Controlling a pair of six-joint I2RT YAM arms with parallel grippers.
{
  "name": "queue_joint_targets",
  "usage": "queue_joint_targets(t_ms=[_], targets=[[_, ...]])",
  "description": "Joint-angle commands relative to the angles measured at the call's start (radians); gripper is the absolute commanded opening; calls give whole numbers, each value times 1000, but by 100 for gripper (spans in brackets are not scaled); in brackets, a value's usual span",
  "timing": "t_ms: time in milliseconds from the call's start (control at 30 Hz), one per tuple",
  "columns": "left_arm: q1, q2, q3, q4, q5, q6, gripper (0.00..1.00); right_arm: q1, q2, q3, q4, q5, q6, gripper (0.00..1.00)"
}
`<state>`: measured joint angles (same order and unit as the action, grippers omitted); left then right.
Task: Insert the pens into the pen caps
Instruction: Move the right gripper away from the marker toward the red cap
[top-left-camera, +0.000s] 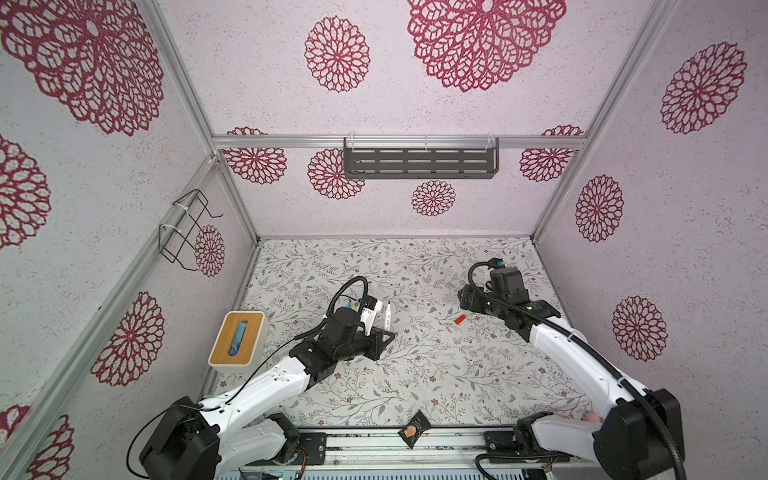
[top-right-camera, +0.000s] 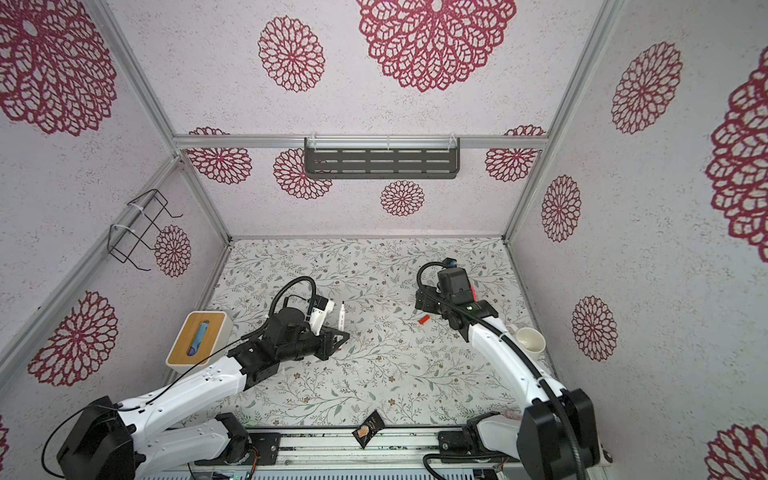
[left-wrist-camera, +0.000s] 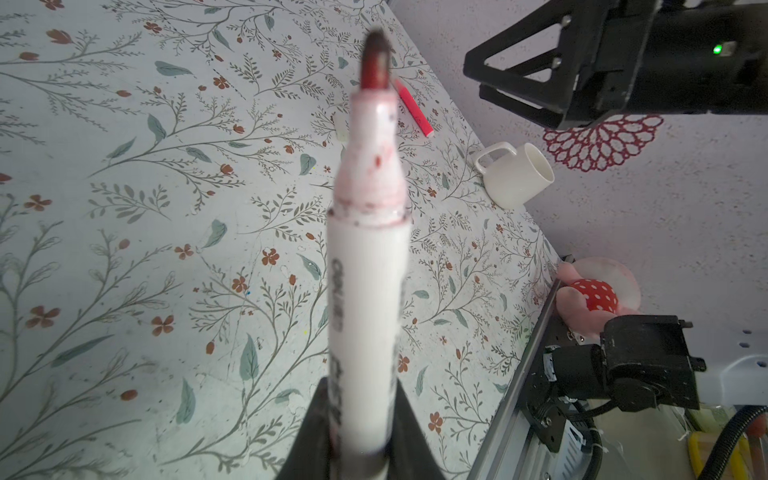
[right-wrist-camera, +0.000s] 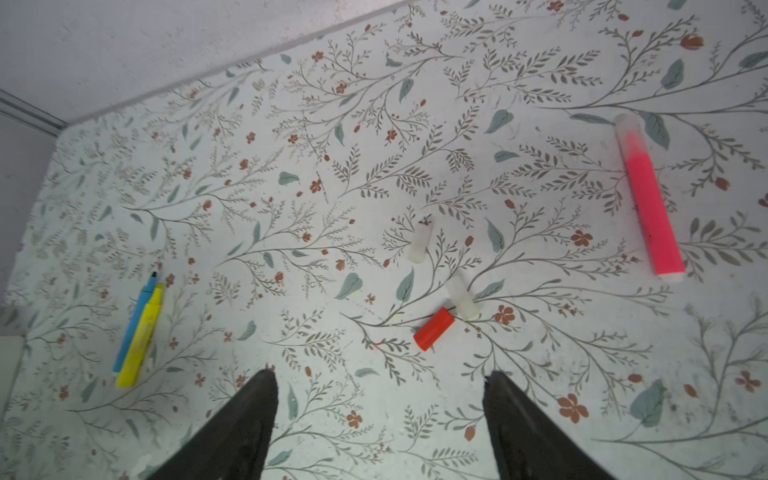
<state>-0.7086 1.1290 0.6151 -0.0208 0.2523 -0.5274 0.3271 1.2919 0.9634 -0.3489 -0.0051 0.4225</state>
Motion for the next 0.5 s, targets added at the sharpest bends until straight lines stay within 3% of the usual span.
queue_joint_targets(t_ms=[0, 233, 467], targets=[[3, -36, -7, 22, 4, -6, 0, -10, 94, 63, -43, -78, -94, 73], [1, -63, -29, 24, 2, -21, 0, -11, 295, 145, -54, -129, -155, 57], [-2, -94, -43, 21, -13, -28, 0, -12, 449, 233, -110, -91, -210, 55]])
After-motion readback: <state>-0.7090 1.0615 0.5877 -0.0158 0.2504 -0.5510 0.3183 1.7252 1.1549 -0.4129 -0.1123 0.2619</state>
